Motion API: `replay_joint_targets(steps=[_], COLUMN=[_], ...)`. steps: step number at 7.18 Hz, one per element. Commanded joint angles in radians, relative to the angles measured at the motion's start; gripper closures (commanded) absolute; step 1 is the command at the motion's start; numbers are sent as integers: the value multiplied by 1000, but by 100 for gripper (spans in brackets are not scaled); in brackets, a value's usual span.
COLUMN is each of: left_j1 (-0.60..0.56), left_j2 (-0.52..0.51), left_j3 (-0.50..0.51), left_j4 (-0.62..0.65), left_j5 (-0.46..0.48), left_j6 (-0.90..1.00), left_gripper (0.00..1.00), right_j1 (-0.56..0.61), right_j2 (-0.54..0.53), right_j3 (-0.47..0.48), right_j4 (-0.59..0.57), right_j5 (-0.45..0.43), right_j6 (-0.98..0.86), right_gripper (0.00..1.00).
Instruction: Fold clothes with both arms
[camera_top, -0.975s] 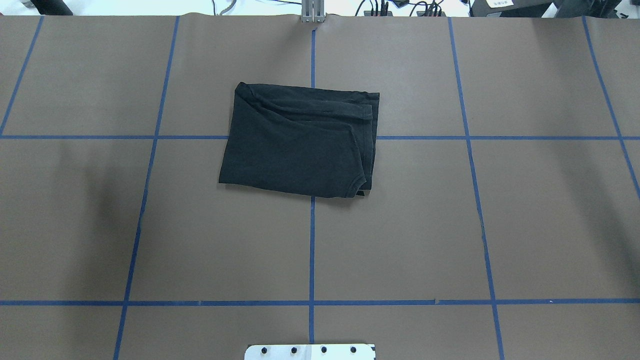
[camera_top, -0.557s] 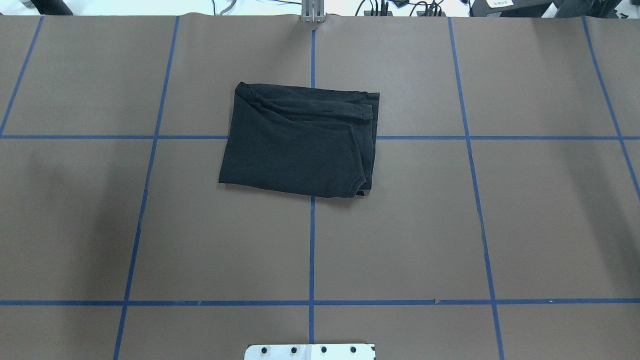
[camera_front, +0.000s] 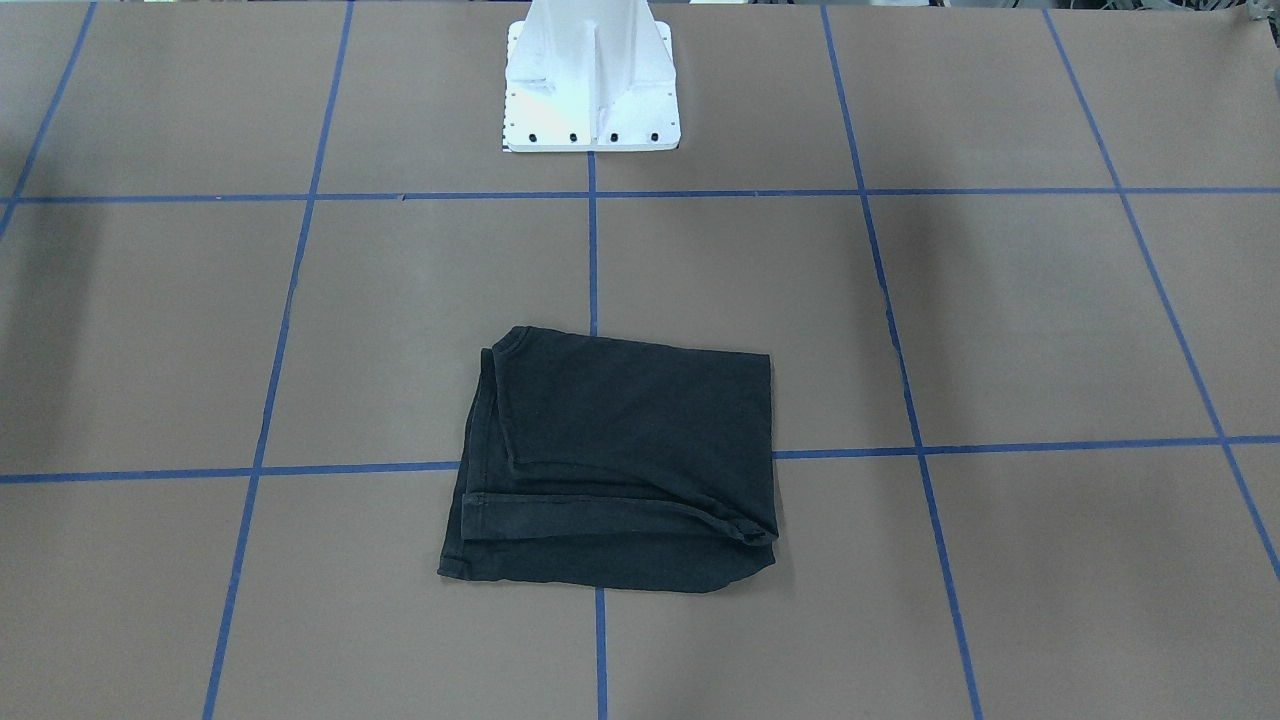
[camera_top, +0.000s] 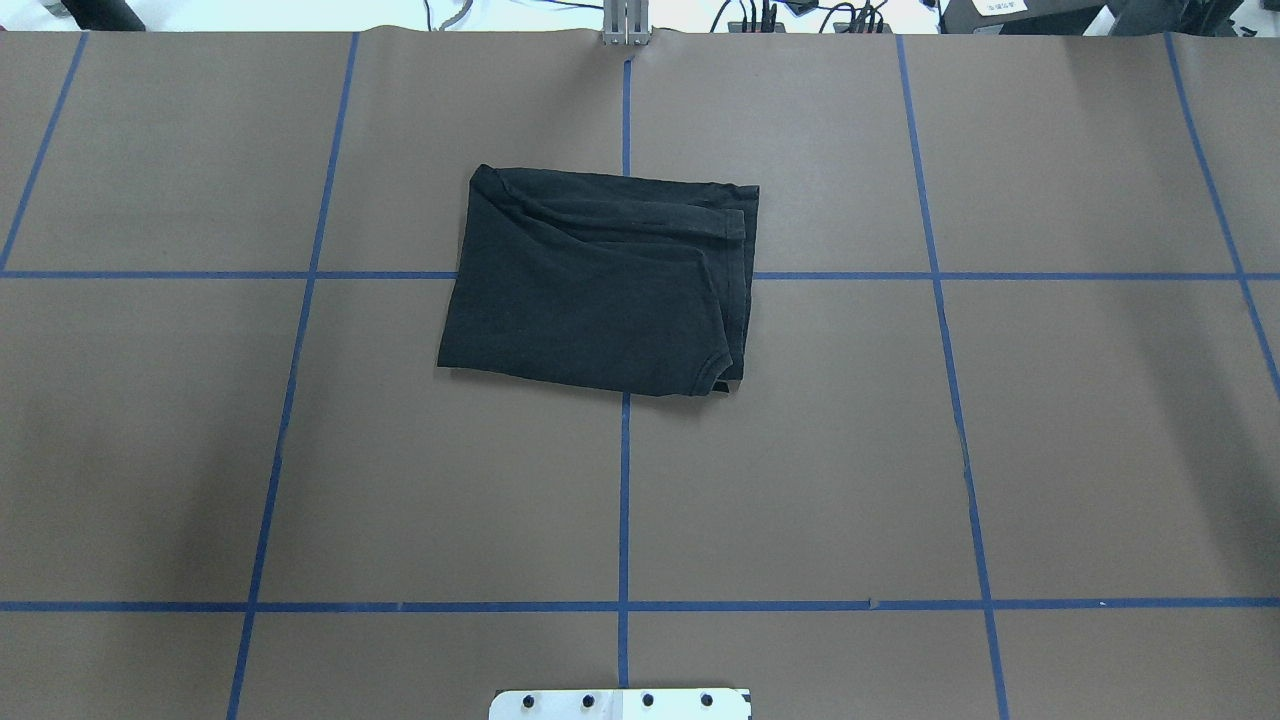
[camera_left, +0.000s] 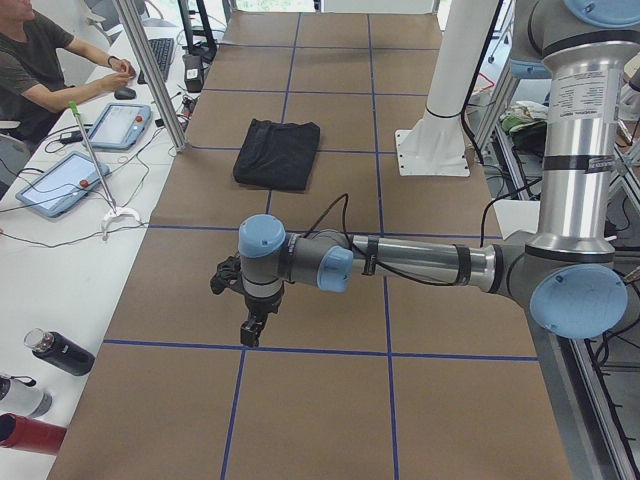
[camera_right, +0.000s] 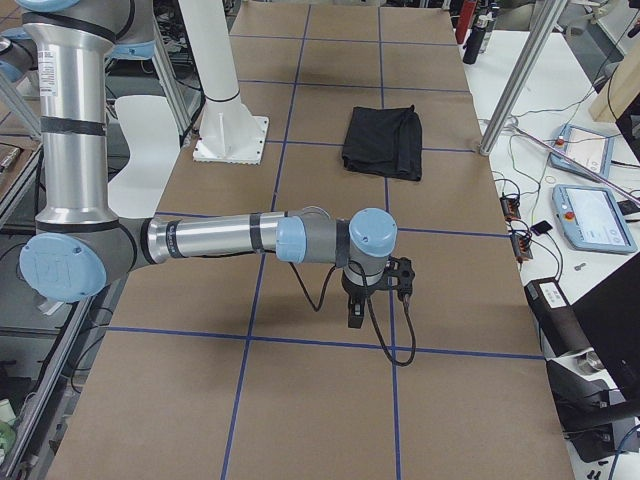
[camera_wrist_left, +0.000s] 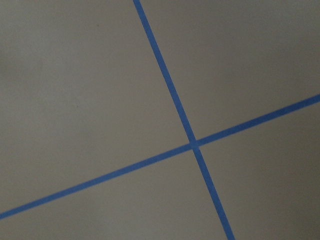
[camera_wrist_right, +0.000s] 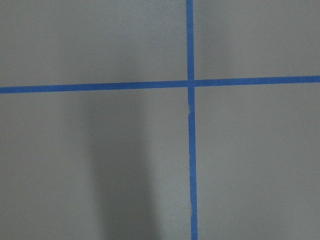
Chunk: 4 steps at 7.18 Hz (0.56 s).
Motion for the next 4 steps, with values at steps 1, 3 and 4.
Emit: replay_joint_targets(steps=[1,3,4], left_j1=[2,7,7], left_j2=[29,12,7], left_j3=[-34,27,52], left_j4=[147,123,76], left_j5=[-124,-148,-147], left_j6=[-1,4,2], left_gripper=[0,0,0], right_j1=[0,0,0], right_j2=[-2,-9,-14], right_j3=[-5,-6,-5], right_j4=[-6,-4,1], right_j5=[5,7,8], right_j6=[0,2,2], right_gripper=[0,0,0])
